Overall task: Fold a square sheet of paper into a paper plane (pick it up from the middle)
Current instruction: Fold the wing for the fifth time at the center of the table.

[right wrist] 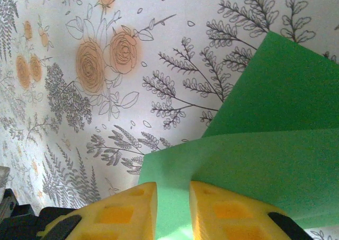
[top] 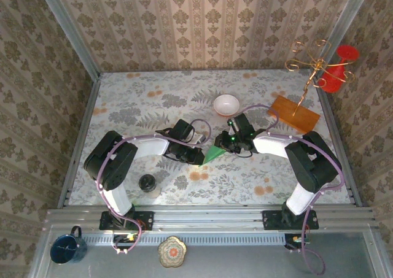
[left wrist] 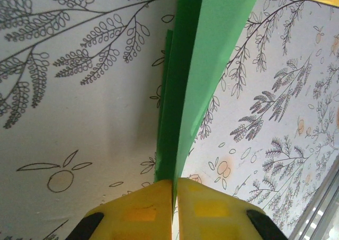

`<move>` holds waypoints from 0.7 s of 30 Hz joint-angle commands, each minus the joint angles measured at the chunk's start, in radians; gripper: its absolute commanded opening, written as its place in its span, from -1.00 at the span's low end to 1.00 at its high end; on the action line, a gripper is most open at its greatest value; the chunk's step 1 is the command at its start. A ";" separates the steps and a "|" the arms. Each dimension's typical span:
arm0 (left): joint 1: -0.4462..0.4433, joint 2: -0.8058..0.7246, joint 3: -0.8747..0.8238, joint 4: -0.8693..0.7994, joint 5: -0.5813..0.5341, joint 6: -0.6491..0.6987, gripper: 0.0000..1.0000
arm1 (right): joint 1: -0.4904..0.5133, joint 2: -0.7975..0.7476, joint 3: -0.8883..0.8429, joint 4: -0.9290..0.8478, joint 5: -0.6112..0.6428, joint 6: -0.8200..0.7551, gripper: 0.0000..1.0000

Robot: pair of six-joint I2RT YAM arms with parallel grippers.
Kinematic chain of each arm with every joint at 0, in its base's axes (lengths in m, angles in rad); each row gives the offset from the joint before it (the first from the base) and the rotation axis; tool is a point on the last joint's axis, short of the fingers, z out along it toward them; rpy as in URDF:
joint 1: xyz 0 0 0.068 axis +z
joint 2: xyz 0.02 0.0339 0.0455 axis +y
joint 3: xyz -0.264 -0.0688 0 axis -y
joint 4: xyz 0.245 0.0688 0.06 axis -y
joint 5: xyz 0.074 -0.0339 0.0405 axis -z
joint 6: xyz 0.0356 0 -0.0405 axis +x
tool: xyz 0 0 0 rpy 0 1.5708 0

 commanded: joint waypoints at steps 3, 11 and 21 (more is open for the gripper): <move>0.003 0.004 -0.021 -0.004 -0.002 -0.007 -0.75 | -0.006 -0.045 -0.029 -0.048 0.041 0.018 -0.50; -0.002 0.013 -0.020 -0.001 0.000 -0.006 -0.75 | 0.003 -0.098 -0.032 -0.030 -0.017 0.014 -0.49; -0.004 0.023 -0.015 0.002 -0.002 -0.009 -0.75 | 0.094 -0.121 -0.021 -0.081 0.055 0.083 -0.50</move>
